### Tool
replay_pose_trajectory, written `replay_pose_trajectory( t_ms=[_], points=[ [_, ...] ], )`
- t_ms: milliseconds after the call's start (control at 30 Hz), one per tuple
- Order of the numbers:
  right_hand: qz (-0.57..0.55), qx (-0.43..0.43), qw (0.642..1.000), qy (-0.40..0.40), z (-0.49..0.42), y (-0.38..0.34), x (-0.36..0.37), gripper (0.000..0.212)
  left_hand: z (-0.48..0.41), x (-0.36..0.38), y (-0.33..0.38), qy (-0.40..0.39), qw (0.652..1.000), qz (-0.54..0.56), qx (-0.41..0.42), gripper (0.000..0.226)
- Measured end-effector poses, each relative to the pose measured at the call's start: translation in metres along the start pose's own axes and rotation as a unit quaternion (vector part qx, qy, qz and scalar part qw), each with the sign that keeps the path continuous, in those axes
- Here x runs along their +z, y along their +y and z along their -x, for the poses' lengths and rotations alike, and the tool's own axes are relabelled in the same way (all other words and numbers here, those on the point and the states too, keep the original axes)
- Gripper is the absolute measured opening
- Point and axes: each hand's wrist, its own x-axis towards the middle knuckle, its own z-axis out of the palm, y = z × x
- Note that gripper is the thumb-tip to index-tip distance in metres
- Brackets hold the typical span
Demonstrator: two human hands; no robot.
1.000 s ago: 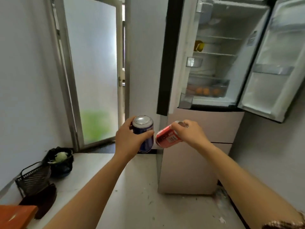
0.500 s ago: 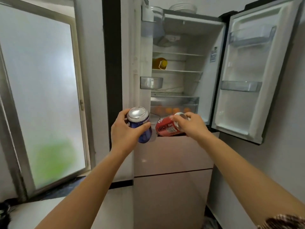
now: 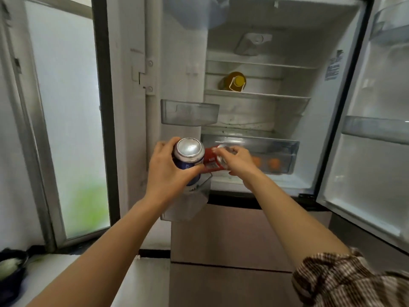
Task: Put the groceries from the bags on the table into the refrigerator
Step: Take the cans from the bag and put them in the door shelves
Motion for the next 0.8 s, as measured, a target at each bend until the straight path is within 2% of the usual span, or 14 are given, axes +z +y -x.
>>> replay_pose_trajectory(
  t_ms=[233,333,467,633,800],
  points=[
    [0.074,-0.069,0.979,-0.175,-0.058,0.024,0.004,0.049,-0.004,0.032,-0.017,0.03,0.99,-0.126,-0.052,0.061],
    [0.099,-0.102,0.959,-0.246,-0.07,0.031,0.007,0.048,0.005,0.04,-0.024,0.018,0.983,-0.162,-0.08,0.062],
    [0.142,-0.138,0.924,-0.328,-0.081,0.03,0.012,0.057,0.009,0.046,-0.033,0.001,0.972,-0.207,-0.115,0.061],
    [0.189,-0.172,0.893,-0.371,-0.085,0.025,0.024,0.06,0.004,0.049,-0.033,-0.002,0.96,-0.234,-0.154,0.051],
    [0.178,-0.165,0.892,-0.382,-0.091,0.026,0.024,0.078,0.002,0.053,-0.033,-0.064,0.934,-0.295,-0.189,0.056]
  ],
)
